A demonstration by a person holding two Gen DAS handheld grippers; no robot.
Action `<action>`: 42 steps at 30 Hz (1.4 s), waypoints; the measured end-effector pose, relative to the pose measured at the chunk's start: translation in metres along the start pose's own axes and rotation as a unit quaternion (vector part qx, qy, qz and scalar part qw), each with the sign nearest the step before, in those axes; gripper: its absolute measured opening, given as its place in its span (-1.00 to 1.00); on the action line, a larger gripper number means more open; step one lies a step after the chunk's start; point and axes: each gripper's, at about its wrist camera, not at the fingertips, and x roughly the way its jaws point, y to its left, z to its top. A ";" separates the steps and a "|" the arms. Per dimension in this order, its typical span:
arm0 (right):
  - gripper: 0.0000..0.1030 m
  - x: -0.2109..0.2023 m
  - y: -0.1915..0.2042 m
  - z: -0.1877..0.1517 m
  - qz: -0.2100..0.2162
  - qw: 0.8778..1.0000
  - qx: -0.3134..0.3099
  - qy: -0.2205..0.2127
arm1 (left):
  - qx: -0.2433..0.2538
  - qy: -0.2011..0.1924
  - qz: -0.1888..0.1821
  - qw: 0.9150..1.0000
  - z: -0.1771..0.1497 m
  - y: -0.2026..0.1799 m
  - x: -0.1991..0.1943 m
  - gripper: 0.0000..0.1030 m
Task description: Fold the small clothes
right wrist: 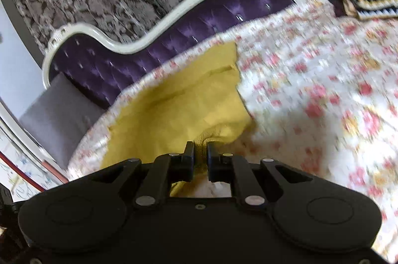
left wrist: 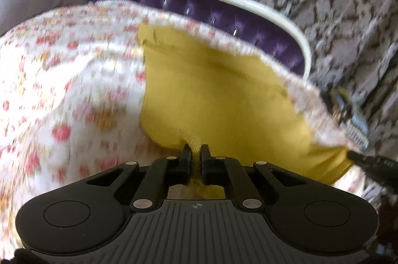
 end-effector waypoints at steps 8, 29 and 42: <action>-0.68 0.039 0.014 0.055 0.035 0.999 -0.012 -0.036 | -0.006 -0.055 -0.029 0.998 0.067 -0.004 0.013 -0.87; -0.68 0.248 -0.019 0.163 -0.021 0.999 -0.007 -0.029 | -0.068 -0.058 0.002 0.996 0.207 0.056 0.181 -0.87; -0.47 0.310 -0.041 0.169 -0.061 0.998 -0.006 0.007 | -0.093 -0.025 0.038 0.995 0.214 0.084 0.257 -0.81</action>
